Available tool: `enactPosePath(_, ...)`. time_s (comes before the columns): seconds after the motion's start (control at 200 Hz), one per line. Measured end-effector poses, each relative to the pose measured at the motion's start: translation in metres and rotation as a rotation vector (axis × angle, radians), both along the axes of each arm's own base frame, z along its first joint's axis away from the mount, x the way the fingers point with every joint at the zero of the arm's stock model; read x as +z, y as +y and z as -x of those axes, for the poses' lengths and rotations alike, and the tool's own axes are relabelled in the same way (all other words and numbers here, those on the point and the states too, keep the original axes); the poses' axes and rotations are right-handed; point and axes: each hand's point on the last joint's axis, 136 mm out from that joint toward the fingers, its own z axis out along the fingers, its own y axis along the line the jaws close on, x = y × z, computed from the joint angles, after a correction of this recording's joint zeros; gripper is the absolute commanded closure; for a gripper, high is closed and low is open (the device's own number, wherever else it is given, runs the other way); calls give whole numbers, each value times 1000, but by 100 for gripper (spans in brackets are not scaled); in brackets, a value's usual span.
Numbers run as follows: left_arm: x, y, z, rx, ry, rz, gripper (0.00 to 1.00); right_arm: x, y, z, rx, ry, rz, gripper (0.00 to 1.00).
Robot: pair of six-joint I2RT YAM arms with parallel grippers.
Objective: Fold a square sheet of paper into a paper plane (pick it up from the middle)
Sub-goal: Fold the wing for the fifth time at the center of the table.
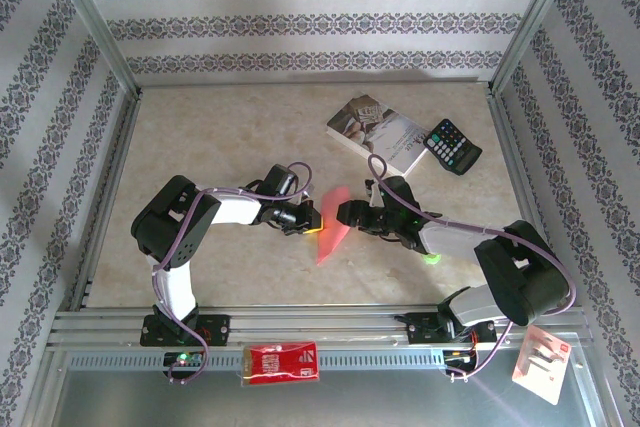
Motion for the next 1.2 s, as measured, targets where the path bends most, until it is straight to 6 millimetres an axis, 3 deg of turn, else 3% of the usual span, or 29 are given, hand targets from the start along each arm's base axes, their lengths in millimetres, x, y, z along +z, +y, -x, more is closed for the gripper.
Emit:
enactPosePath(0.23, 0, 0, 0, 0, -1, 0, 94, 5, -4, -6, -7, -16, -28, 50)
enactPosePath(0.485, 0, 0, 0, -2, -2, 0, 94, -3, -9, -8, -24, 13, -14, 83)
enactPosePath(0.62, 0, 0, 0, -3, -2, -1, 92, -9, -12, -7, -46, 47, 0, 93)
enactPosePath(1.044, 8, 8, -3, 6, -35, -60, 74, -20, -21, -3, -107, 124, 61, 96)
enactPosePath(1.199, 24, 18, -8, 31, -117, -97, 67, -21, -23, -3, -115, 136, 74, 96)
